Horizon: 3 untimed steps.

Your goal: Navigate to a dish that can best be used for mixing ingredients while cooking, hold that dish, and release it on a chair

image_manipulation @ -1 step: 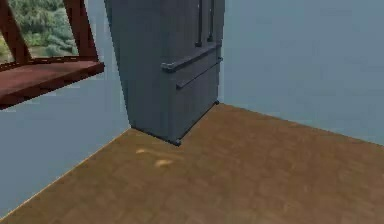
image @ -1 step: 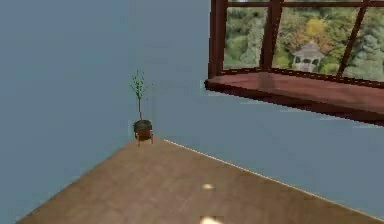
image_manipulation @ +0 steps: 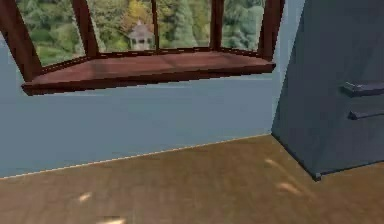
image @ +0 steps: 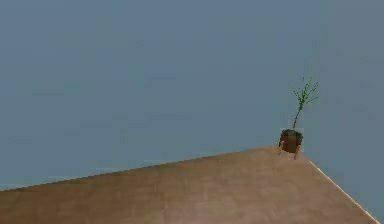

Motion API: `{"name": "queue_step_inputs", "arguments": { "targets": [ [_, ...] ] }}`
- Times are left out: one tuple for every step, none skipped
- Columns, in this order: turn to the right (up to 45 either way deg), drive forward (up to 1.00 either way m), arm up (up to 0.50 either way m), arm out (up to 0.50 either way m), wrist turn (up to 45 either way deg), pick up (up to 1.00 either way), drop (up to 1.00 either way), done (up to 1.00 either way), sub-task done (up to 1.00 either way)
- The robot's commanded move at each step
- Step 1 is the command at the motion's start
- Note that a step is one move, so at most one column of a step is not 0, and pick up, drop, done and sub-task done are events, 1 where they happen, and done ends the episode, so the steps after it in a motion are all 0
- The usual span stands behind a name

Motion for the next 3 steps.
{"name": "queue_step_inputs", "arguments": {
  "targets": [
    [-45.0,0.0,0.0,0.0,0.0,0.0,0.0,0.0,0.0],
    [-45.0,0.0,0.0,0.0,0.0,0.0,0.0,0.0,0.0],
    [-6.0,0.0,0.0,0.0,0.0,0.0,0.0,0.0,0.0]
  ]
}}
